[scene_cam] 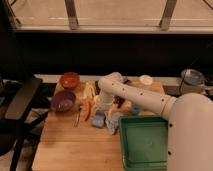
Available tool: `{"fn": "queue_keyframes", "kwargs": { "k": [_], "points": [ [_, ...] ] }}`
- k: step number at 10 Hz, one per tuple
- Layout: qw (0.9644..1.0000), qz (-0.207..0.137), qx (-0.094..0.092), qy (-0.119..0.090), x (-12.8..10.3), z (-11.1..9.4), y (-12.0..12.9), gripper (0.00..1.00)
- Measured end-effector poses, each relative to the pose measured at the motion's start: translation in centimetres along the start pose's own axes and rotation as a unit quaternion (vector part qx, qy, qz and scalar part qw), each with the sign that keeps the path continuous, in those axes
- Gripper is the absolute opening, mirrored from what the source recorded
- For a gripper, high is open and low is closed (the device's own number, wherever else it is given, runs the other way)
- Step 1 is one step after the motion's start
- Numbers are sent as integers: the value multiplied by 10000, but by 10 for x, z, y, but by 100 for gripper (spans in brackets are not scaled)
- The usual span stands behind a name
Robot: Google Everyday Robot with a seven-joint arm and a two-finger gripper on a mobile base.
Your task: Place sponge in metal cup
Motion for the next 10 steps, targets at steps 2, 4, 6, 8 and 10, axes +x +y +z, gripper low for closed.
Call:
{"fn": "queue_keyframes", "kwargs": {
  "k": [2, 4, 6, 8, 10],
  "points": [
    [10000, -29, -8, -30, -3, 4, -2, 55],
    [9999, -40, 25, 118, -5, -4, -6, 36],
    [9993, -51, 53, 371, -7, -25, -10, 14],
    [9982, -13, 69, 593, -6, -41, -9, 0],
    [9964, 216, 224, 787, 1, -67, -3, 0]
  ]
}}
